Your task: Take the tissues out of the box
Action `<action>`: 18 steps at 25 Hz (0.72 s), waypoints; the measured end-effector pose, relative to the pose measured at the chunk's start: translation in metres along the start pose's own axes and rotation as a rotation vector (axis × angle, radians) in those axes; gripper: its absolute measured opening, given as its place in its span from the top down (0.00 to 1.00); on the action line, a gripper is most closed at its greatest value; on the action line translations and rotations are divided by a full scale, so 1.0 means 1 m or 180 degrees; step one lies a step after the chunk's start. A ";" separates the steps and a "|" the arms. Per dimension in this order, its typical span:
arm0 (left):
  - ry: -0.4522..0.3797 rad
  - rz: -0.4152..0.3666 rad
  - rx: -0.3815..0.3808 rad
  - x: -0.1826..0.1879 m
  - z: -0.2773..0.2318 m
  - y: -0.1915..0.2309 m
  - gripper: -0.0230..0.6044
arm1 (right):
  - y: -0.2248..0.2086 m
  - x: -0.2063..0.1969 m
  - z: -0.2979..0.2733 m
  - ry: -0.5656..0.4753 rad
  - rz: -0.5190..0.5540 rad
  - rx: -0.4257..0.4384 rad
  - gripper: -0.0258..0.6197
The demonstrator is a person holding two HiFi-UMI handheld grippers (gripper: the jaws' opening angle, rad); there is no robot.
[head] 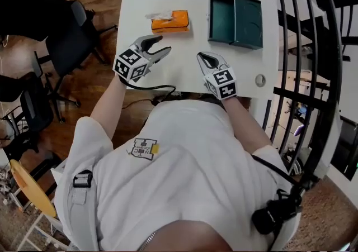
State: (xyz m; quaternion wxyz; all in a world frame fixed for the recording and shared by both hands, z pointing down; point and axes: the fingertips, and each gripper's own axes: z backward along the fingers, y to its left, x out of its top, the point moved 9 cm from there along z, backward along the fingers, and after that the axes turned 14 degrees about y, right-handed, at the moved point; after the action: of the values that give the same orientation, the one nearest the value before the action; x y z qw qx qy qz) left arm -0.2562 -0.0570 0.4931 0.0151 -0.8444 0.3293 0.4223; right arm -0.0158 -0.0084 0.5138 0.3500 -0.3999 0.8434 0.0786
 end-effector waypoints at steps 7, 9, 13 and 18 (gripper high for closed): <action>0.0469 0.0189 0.0159 -0.072 -0.062 -0.063 0.96 | 0.001 -0.043 -0.008 0.0232 0.0074 0.0161 0.95; 0.0540 0.0329 0.0079 -0.083 -0.073 -0.072 0.96 | 0.000 -0.050 -0.012 0.0263 0.0035 0.0192 0.95; 0.0504 0.0582 0.0066 -0.087 -0.084 -0.076 0.96 | -0.003 -0.061 -0.015 0.0305 -0.0016 0.0262 0.95; 0.0573 0.0529 0.0095 -0.085 -0.087 -0.077 0.97 | -0.010 -0.067 -0.016 0.0330 -0.0068 0.0290 0.95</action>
State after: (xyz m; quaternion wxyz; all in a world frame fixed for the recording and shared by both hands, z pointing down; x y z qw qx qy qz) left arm -0.1876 0.0237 0.5908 -0.0370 -0.8483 0.4045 0.3397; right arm 0.0126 0.0200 0.5708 0.3245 -0.3961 0.8588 0.0155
